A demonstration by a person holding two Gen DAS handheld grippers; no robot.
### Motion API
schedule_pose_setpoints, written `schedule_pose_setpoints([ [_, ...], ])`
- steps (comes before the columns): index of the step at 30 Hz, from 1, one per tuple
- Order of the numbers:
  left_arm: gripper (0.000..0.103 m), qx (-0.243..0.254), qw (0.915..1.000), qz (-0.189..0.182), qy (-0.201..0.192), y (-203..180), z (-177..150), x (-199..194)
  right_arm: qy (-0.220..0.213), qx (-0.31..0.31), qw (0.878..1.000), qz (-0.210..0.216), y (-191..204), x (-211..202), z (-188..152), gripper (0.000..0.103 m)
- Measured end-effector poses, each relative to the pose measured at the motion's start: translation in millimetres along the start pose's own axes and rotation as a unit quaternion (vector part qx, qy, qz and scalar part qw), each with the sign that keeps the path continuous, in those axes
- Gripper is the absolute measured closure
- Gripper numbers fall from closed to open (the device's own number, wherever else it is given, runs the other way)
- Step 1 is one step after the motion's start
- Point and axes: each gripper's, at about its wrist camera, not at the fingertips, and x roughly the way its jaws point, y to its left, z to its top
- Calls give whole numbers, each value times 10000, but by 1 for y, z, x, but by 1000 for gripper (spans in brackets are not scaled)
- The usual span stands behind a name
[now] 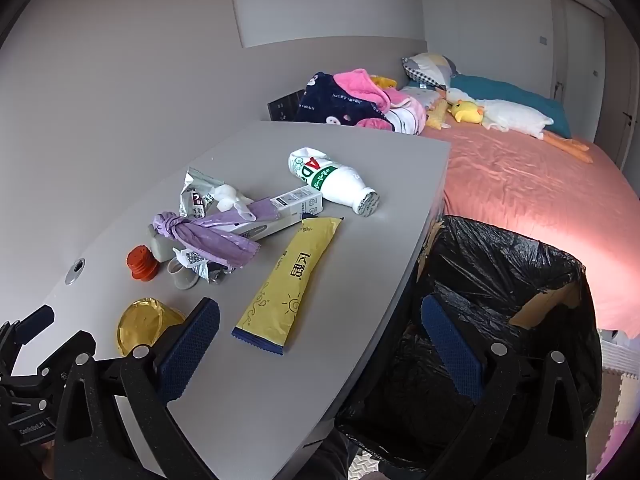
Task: Collect trash
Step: 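Move both grippers toward the trash on the desk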
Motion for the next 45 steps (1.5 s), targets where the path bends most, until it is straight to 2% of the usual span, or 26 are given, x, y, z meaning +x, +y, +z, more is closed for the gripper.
schedule_pose_setpoints([
  [45,6,75,9999,-143,8,-6,0,-6,-26,29,10000,-72,-5,-7,-2,3],
])
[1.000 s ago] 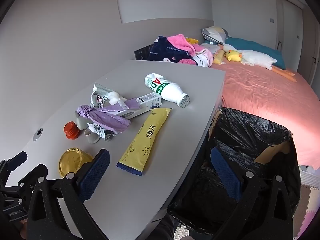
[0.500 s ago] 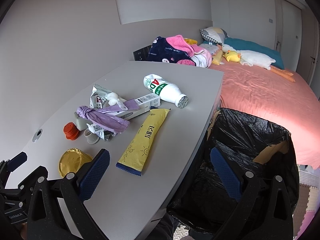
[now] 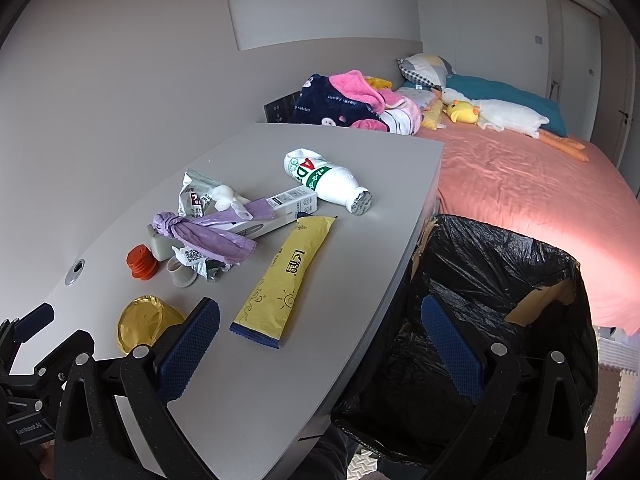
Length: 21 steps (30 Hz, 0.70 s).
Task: Collect trash
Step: 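Move both grippers toward the trash on the desk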
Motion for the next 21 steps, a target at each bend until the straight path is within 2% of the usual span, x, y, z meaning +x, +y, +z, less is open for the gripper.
schedule_pose_setpoints([
  [21,6,-29,10000,-66,52,0,0,1,1,-70,10000,-11,4,-1,-2,3],
])
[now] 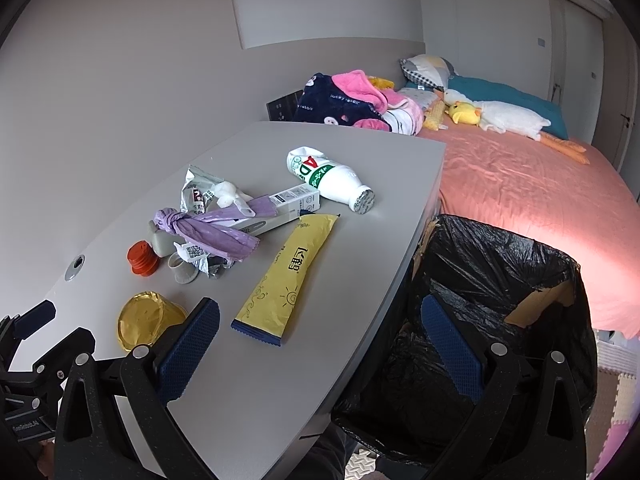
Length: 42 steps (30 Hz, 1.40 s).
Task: Collect trash
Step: 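Move both grippers toward the trash on the desk, then grasp the gold foil cup with the left gripper while the right grasps the yellow wrapper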
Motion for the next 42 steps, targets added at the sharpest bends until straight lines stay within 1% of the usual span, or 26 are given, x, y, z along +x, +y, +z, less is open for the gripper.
schedule_pose_setpoints([
  [7,6,17,10000,-4,-19,0,0,0,8,11,10000,-2,0,0,-1,3],
  [15,6,-30,9999,-113,83,1,-3,7,99,5,9999,14,-2,12,-3,3],
  [26,6,-61,9991,-157,401,9,-9,40,378,-69,9993,-32,4,45,1,3],
  [30,6,-90,9986,-353,386,9,-6,49,469,-186,9987,-59,9,59,5,3],
  [32,6,-61,9985,-346,417,7,-4,56,524,-276,9982,-67,13,67,6,3],
  [37,6,155,9983,-192,521,-3,-2,72,629,-473,9968,-171,23,86,10,3],
  [40,6,159,9979,-172,597,-5,-1,81,674,-596,9956,-256,30,96,11,3],
  [42,6,140,9977,-135,643,-4,0,85,736,-618,9950,-284,33,103,12,8],
])
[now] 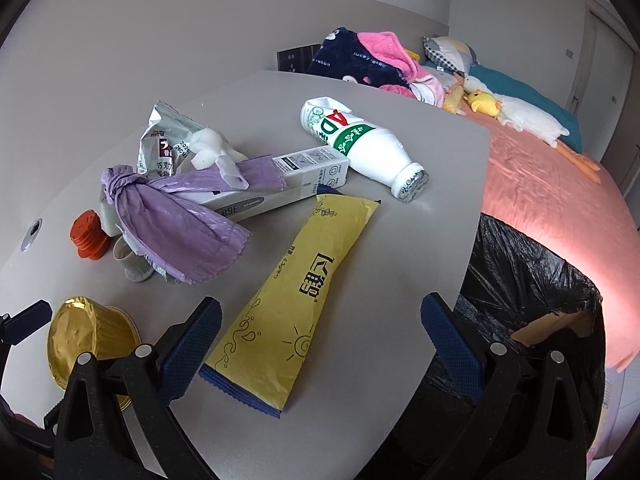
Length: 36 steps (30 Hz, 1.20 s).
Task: Collect trash
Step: 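Grasp the gold foil cup with the left gripper while the right grasps the yellow wrapper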
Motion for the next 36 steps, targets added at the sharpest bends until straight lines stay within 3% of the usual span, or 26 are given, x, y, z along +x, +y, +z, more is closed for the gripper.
schedule_pose_setpoints([
  [4,6,19,9998,193,-6,1,0,5,119,-7,9999,-50,2,10,2,14],
  [8,6,-30,10000,36,60,4,-2,11,126,62,9999,38,-1,14,2,25],
  [12,6,-137,9998,-64,159,6,-3,14,10,-26,9998,206,-1,10,2,57],
  [16,6,-352,9991,-153,193,13,-3,14,-8,52,9996,293,-5,8,1,72],
  [19,8,-519,9981,-267,203,19,-4,14,3,127,9990,420,-9,5,-1,74],
  [25,21,-267,9995,62,171,11,-6,14,45,217,9981,583,-10,0,-7,75],
  [26,27,-254,9995,60,154,11,-6,13,54,236,9980,588,-11,-1,-8,75],
  [36,28,-518,9980,-346,104,7,-4,2,-43,450,9972,602,-32,-18,-17,75],
])
